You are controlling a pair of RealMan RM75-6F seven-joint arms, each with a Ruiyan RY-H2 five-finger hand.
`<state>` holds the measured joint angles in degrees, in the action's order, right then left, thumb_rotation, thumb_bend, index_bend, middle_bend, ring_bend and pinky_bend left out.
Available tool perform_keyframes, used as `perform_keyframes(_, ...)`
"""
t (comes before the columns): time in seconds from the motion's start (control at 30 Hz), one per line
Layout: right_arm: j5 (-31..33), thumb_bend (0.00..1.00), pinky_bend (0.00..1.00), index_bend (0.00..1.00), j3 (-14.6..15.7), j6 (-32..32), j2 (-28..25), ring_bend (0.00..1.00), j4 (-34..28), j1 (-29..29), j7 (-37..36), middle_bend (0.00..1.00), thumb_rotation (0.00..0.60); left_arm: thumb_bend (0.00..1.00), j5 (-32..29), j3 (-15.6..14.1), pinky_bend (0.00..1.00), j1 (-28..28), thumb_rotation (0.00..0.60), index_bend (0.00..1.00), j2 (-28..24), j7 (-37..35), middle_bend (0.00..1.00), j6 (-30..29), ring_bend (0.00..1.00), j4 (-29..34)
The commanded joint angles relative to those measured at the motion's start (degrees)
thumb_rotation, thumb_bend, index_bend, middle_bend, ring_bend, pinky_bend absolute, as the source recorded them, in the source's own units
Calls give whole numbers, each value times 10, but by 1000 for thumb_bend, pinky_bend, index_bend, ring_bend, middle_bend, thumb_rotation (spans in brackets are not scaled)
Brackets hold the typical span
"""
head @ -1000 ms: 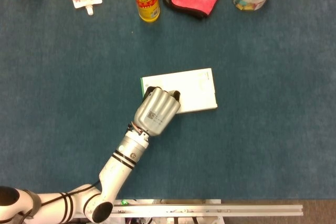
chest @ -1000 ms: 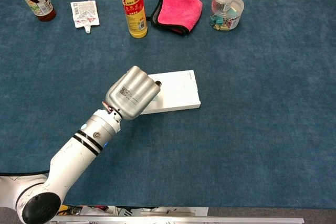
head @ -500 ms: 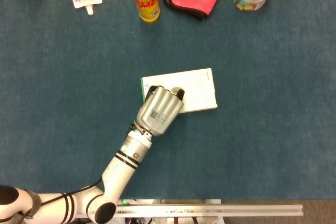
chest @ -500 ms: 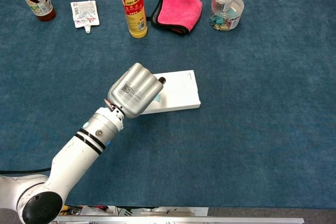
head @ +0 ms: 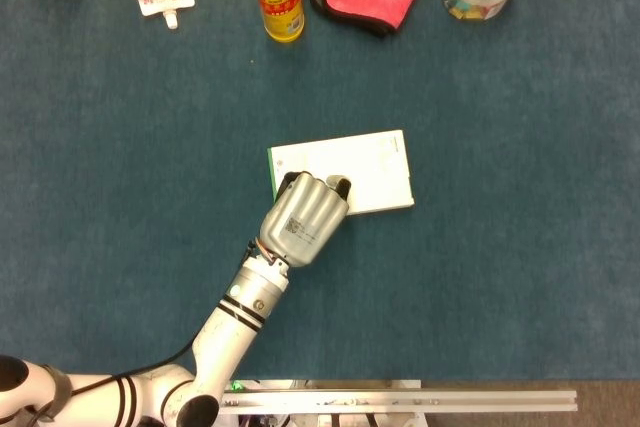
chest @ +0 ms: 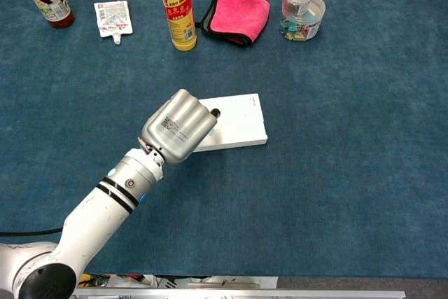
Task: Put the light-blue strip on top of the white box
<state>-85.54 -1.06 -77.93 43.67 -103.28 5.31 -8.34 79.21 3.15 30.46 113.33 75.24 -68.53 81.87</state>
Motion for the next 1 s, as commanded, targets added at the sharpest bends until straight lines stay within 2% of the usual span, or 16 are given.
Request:
perform_keyframes(0.03, 0, 257, 722, 467, 0, -1, -1, 625, -1, 0, 0, 624, 600, 337, -5, 2, 1000, -2, 600, 372, -12, -9, 872, -5, 942, 19)
perform_keyframes(0.3, -7, 257, 722, 467, 1, 2, -2, 625, -5, 2, 6, 625, 600, 337, -12, 1, 1000, -11, 600, 373, -54, -34, 866, -16, 936, 74)
perform_keyframes(0.5, -29, 260, 722, 467, 0, 12, -6, 625, -17, 16, 21, 626, 600, 337, -9, 22, 972, -21, 600, 369, -108, -96, 818, -45, 886, 124)
perform_keyframes(0.63, -51, 278, 722, 467, 0, 32, -7, 625, -30, 35, 41, 627, 600, 337, -40, 40, 918, -33, 600, 351, -158, -149, 755, -46, 807, 182)
perform_keyframes(0.73, -61, 358, 722, 467, -1, 41, -8, 626, -36, 44, 51, 628, 600, 338, -48, 47, 884, -36, 600, 338, -183, -181, 714, -44, 749, 204)
perform_keyframes(0.87, -96, 513, 722, 467, -7, 94, -10, 629, -62, 92, 78, 639, 600, 337, -65, 54, 835, -56, 600, 318, -255, -286, 644, -40, 669, 255)
perform_keyframes(1.0, -102, 652, 722, 458, -20, 140, -1, 657, -81, 134, 94, 668, 600, 337, -54, 48, 833, -69, 600, 305, -304, -375, 581, -36, 611, 267)
